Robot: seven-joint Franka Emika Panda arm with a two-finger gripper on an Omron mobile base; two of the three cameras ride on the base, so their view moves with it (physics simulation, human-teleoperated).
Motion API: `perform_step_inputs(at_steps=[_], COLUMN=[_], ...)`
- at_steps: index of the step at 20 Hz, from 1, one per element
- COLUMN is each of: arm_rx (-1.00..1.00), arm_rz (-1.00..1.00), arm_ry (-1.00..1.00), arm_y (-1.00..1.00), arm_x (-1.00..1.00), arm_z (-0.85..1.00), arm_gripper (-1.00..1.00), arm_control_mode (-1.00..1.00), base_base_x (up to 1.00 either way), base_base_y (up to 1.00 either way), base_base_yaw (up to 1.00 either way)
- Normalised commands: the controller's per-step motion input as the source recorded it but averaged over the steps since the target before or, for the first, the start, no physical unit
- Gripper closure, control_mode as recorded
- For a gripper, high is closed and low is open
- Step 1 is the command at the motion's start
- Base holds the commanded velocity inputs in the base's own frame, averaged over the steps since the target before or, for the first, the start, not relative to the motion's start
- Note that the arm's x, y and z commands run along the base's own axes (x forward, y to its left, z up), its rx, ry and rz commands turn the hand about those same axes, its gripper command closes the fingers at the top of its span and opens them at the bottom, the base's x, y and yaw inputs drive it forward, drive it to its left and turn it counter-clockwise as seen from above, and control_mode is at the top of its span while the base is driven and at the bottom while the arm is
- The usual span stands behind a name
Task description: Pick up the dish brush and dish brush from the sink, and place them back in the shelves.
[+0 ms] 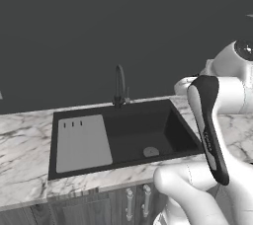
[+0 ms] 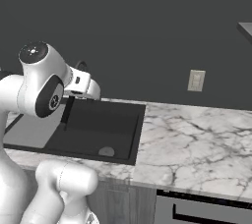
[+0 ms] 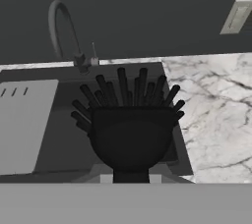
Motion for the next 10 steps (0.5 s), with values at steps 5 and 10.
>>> perform_step_inputs(at_steps=[5,10], arm_rx=[0.00,0.00], arm_rz=[0.01,0.00], arm_ry=[0.00,0.00], arm_y=[0.03,0.08], arm_x=[-0.45,-0.27], arm_z=[0.32,0.23], arm_gripper=[1.00,1.00], arm_control_mode=[-1.00,1.00], base_base_x=[0.00,-0.22], base_base_y=[0.00,0.09], base_base_yaw=[0.00,0.00])
